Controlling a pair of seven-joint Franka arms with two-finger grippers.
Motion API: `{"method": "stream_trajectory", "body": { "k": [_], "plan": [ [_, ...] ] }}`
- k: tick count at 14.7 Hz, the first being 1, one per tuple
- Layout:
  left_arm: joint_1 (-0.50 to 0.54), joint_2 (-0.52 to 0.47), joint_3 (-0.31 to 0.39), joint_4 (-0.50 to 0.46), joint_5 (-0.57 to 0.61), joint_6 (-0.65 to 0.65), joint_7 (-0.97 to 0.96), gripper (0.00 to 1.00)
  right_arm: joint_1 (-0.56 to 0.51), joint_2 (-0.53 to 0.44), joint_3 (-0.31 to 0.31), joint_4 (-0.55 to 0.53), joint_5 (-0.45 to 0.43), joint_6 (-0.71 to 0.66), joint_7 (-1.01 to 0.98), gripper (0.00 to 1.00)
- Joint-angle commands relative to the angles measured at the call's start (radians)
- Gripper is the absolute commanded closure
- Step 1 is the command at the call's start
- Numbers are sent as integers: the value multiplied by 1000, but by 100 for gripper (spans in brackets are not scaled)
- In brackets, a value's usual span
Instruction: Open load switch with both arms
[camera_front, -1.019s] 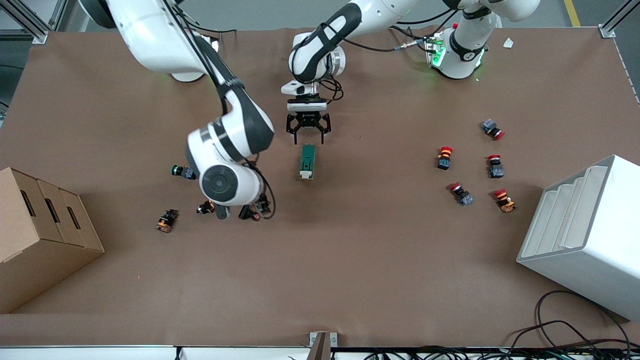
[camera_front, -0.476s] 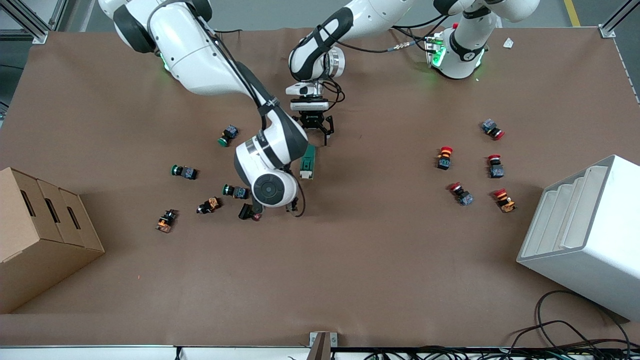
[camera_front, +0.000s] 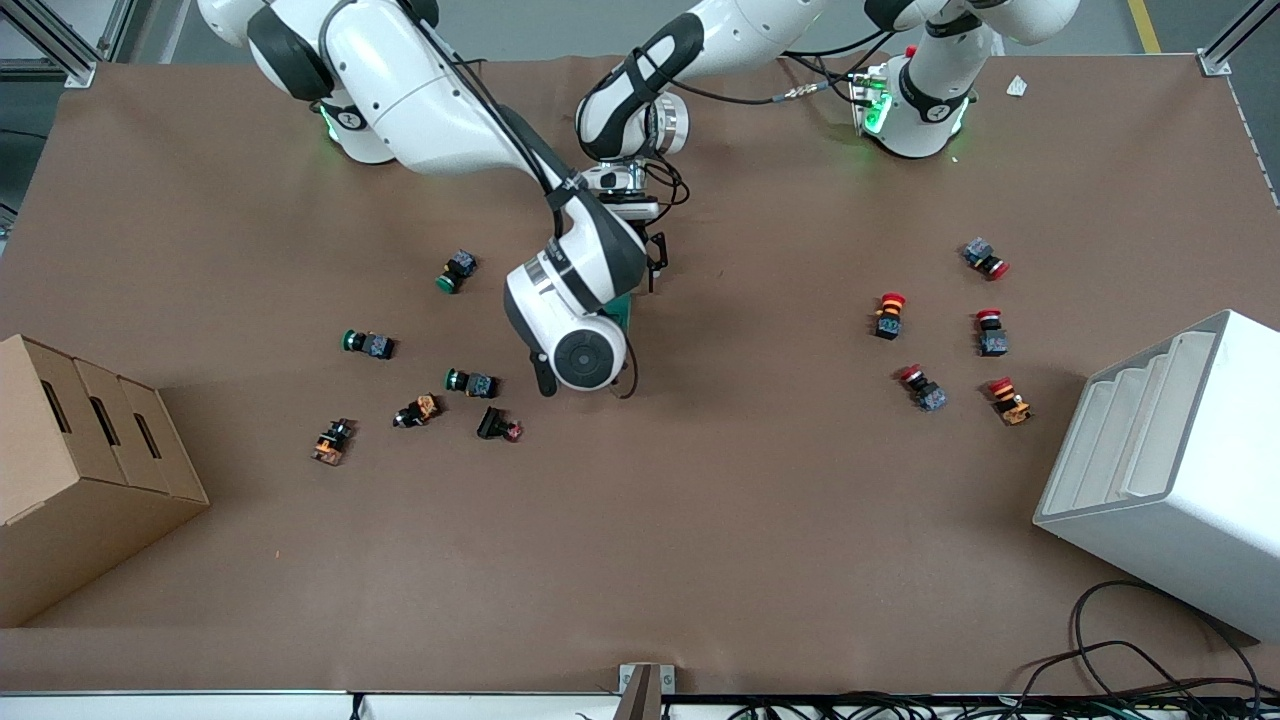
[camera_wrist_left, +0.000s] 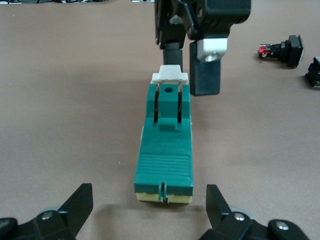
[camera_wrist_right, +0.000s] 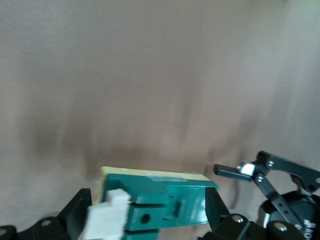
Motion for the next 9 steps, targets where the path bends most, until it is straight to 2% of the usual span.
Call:
{"method": "stream_trajectory", "body": {
  "k": [1, 6, 9],
  "plan": [
    [-24, 20, 10, 11, 59, -23, -74, 0, 2, 1, 11, 21, 21, -77, 12, 0],
    [-24, 55, 10, 11, 97, -36, -88, 0, -7, -16, 37, 72, 26, -195, 18, 0],
    [-28, 60, 10, 11, 103, -41, -88, 0, -5, -30, 37, 72, 82, -232, 33, 0]
  ]
}}
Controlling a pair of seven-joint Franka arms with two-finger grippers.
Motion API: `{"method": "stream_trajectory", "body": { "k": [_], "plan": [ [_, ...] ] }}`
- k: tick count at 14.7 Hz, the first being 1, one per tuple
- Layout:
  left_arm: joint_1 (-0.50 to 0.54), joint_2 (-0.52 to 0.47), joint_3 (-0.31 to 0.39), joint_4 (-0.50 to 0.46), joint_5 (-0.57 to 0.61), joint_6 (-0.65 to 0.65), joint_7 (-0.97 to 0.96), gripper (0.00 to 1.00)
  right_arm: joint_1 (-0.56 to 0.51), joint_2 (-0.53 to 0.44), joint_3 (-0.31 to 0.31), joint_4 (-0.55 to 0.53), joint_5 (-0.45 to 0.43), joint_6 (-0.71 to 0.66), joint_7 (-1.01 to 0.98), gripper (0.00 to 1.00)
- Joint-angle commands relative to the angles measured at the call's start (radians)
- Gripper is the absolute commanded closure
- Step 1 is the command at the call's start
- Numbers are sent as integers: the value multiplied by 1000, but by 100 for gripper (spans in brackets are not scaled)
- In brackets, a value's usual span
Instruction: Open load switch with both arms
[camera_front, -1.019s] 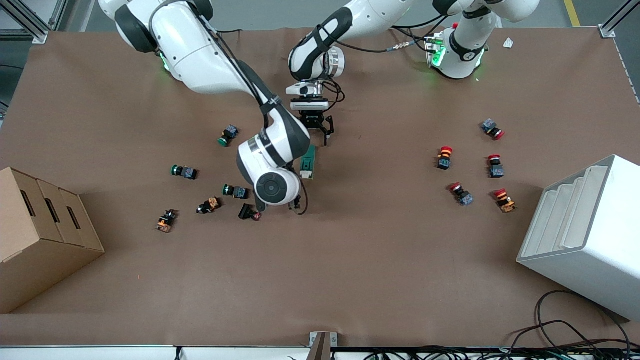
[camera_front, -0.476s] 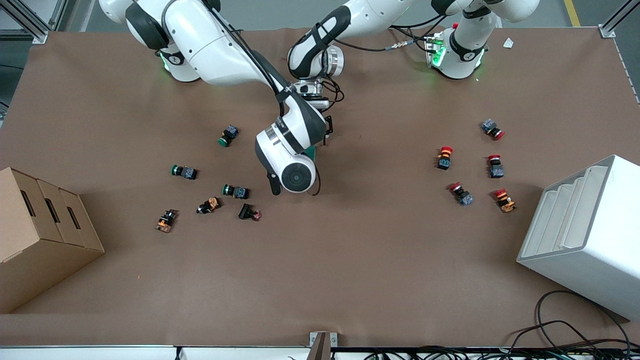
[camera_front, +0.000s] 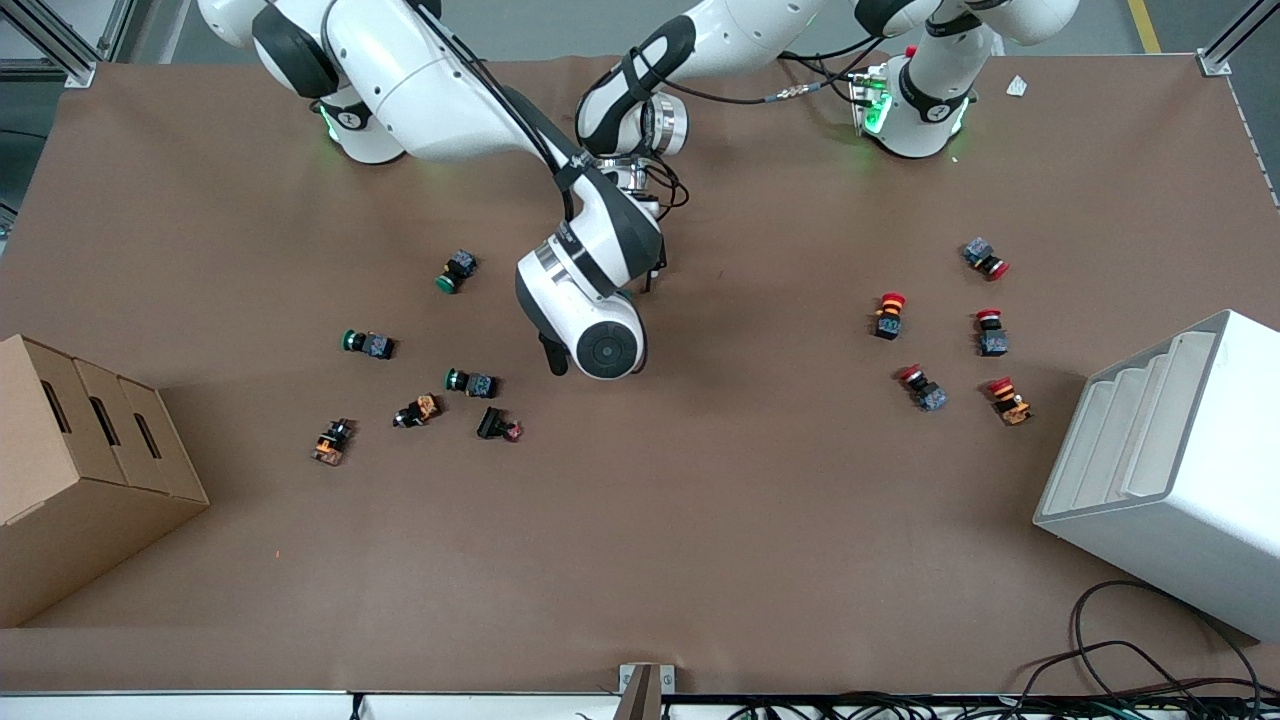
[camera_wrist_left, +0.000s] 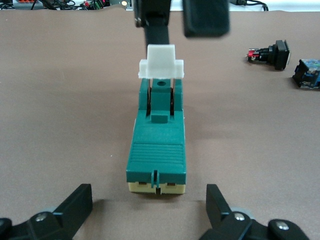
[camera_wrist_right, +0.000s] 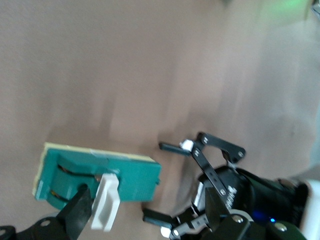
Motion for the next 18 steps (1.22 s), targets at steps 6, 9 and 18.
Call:
{"method": "stream_trajectory", "body": {
  "k": [6, 9, 18],
  "plan": [
    [-12, 27, 8, 9, 25, 2, -20, 0, 6, -23, 10, -14, 30, -86, 21, 0],
    [-12, 33, 8, 9, 25, 2, -20, 0, 24, -19, 9, -34, 24, -77, 21, 0],
    [-12, 28, 8, 14, 25, -1, -21, 0, 49, -16, 6, -111, -38, 10, 12, 0]
  ]
}}
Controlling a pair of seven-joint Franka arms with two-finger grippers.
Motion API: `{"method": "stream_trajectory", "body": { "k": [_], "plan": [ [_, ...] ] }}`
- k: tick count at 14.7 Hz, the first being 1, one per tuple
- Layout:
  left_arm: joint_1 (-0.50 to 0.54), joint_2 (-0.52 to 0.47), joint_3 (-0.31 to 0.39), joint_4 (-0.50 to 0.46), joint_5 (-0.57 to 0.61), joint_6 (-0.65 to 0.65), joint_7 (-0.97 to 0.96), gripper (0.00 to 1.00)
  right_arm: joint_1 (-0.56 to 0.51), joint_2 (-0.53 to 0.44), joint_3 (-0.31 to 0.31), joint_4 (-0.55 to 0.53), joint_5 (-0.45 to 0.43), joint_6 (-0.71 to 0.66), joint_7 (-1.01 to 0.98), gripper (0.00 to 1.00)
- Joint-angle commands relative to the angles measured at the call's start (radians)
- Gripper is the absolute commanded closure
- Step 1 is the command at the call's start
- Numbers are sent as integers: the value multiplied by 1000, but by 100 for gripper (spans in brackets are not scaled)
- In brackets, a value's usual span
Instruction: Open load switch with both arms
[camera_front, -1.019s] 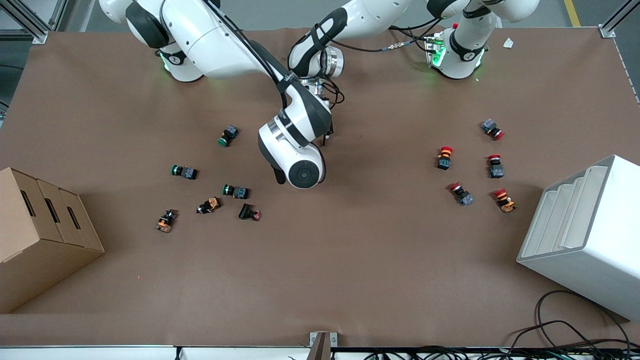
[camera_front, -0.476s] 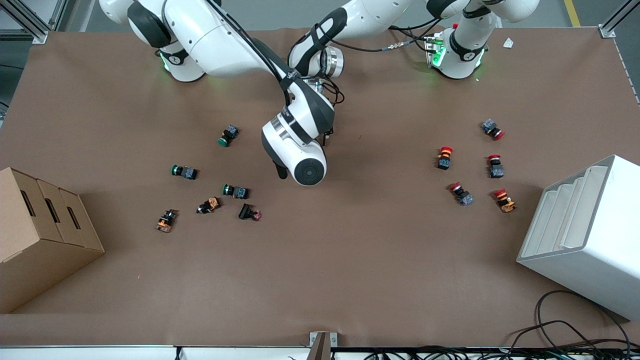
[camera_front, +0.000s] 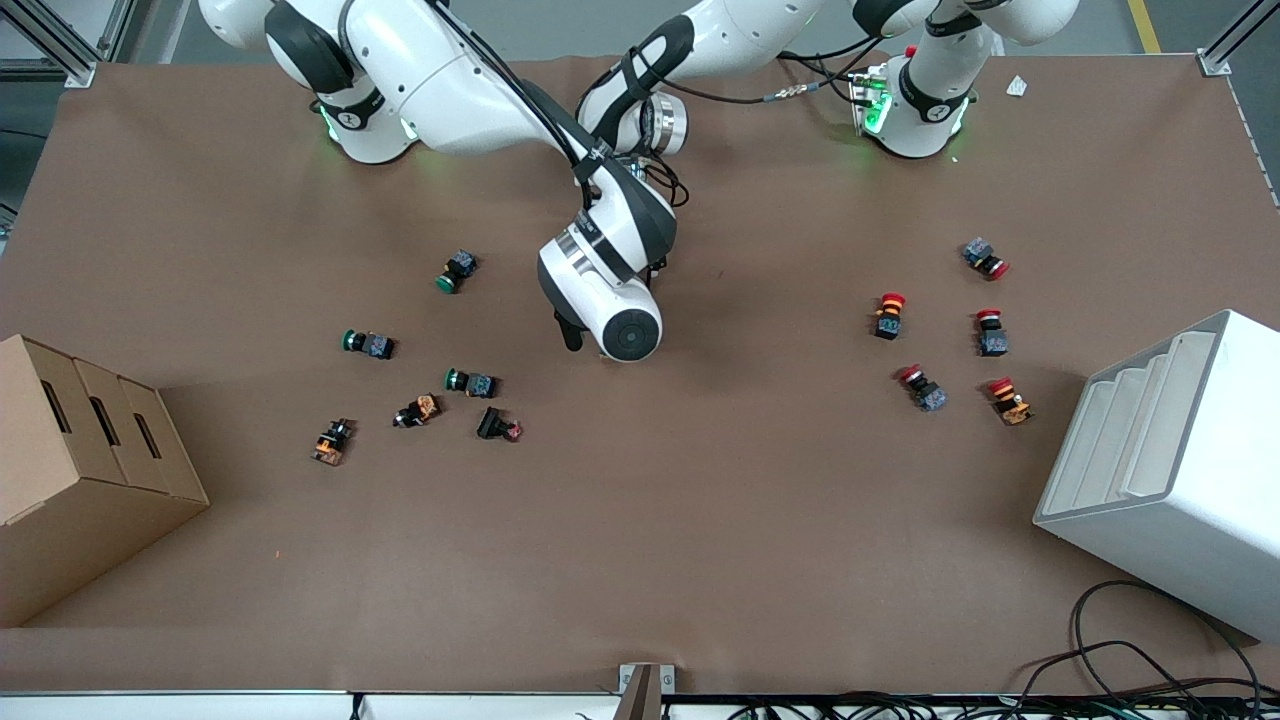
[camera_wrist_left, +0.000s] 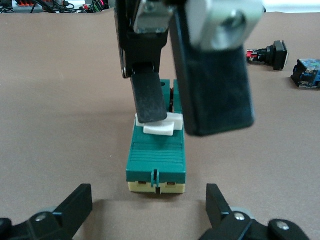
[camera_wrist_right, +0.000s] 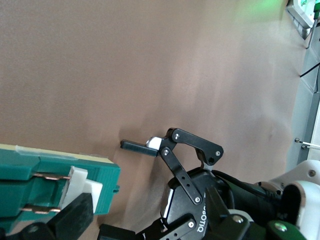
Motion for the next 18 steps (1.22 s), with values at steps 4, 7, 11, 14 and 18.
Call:
{"method": "stream_trajectory", "body": {
  "k": [4, 7, 11, 14, 18],
  "plan": [
    [-7, 21, 7, 14, 18, 7, -20, 0, -64, -77, -19, -1, -90, -41, -155, 0],
    [2, -6, 4, 14, 9, 7, -6, 0, -172, -160, -35, -4, -185, -48, -403, 0],
    [27, -98, -4, 28, -132, 22, 60, 0, -335, -278, -29, -45, -270, -46, -696, 0],
    [35, -118, -5, 121, -307, 27, 136, 0, -451, -445, -29, -177, -270, -37, -1039, 0],
    [70, -167, -7, 256, -592, 42, 404, 0, -588, -498, -32, -188, -282, -35, -1425, 0]
  ]
}}
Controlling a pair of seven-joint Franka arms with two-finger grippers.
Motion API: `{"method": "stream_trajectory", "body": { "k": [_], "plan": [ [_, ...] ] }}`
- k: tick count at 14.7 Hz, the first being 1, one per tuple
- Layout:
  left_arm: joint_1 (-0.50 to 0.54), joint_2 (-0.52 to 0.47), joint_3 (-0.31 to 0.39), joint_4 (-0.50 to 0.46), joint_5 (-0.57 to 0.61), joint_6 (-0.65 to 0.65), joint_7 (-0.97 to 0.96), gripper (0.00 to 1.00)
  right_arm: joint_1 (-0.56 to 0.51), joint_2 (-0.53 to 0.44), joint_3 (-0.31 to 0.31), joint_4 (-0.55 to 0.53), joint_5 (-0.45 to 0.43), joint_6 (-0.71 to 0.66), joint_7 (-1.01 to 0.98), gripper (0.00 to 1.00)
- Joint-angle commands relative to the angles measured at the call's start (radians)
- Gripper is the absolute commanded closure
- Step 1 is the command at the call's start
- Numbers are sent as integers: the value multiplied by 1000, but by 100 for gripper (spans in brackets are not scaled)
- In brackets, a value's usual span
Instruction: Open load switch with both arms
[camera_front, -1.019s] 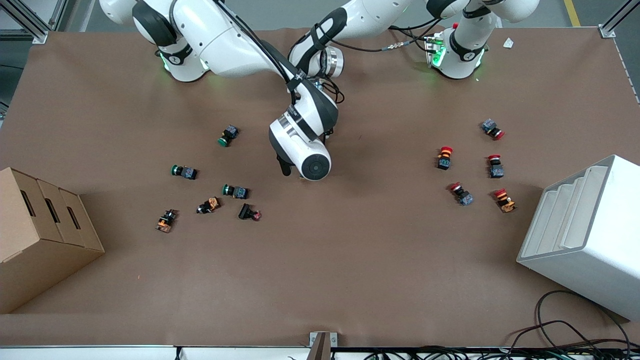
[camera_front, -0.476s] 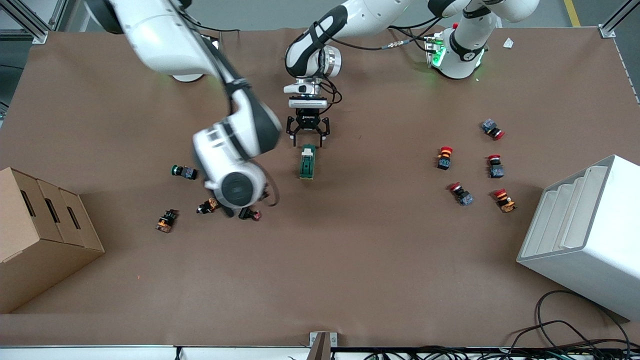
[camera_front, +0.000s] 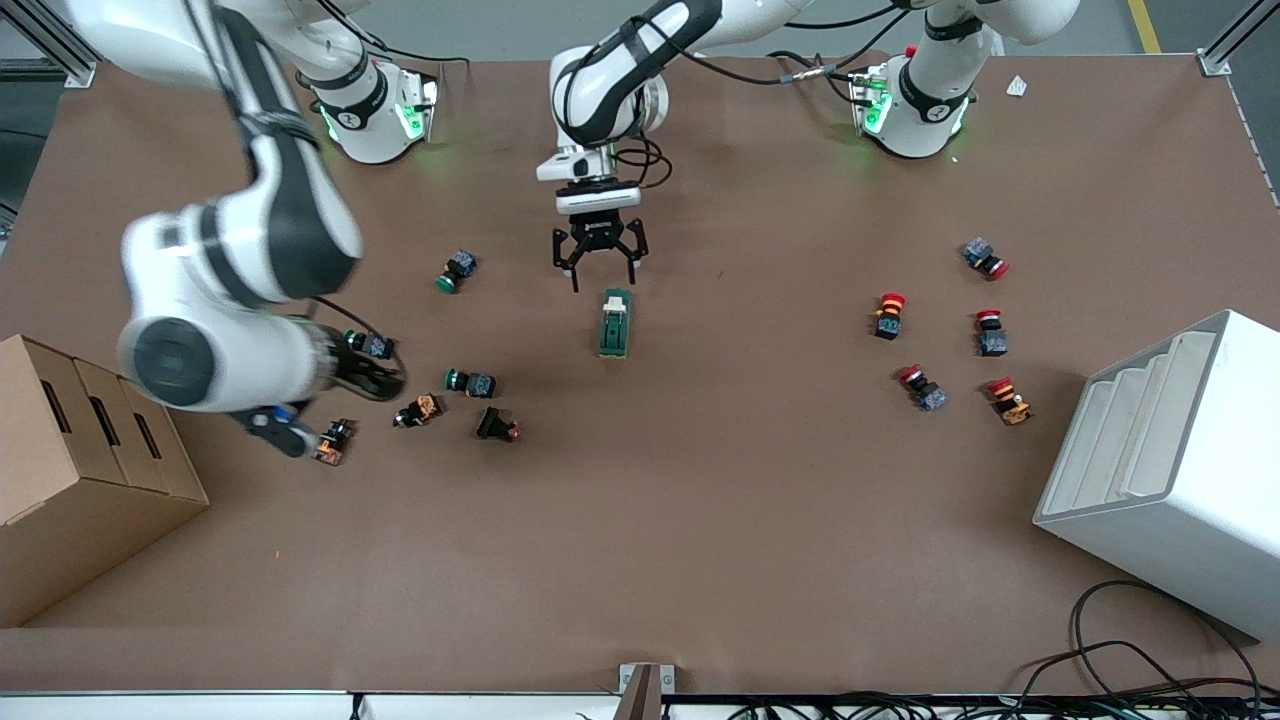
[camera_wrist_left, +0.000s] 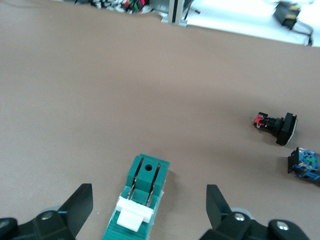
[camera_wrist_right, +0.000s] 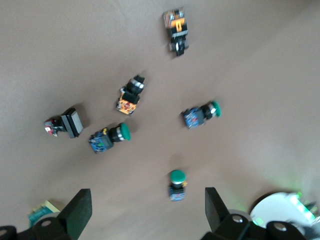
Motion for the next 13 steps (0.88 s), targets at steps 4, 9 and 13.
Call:
{"method": "stream_trajectory", "body": {
  "k": [4, 9, 13],
  "plan": [
    [112, -126, -3, 159, -432, 15, 367, 0, -141, -85, 21, -57, -90, 73, -415, 0],
    [265, -262, -1, 201, -764, -34, 752, 0, -234, -84, 39, -37, -107, 106, -530, 0],
    [441, -385, -5, 205, -1008, -155, 1077, 0, -314, -93, 136, -34, -145, 124, -530, 0]
  ]
}}
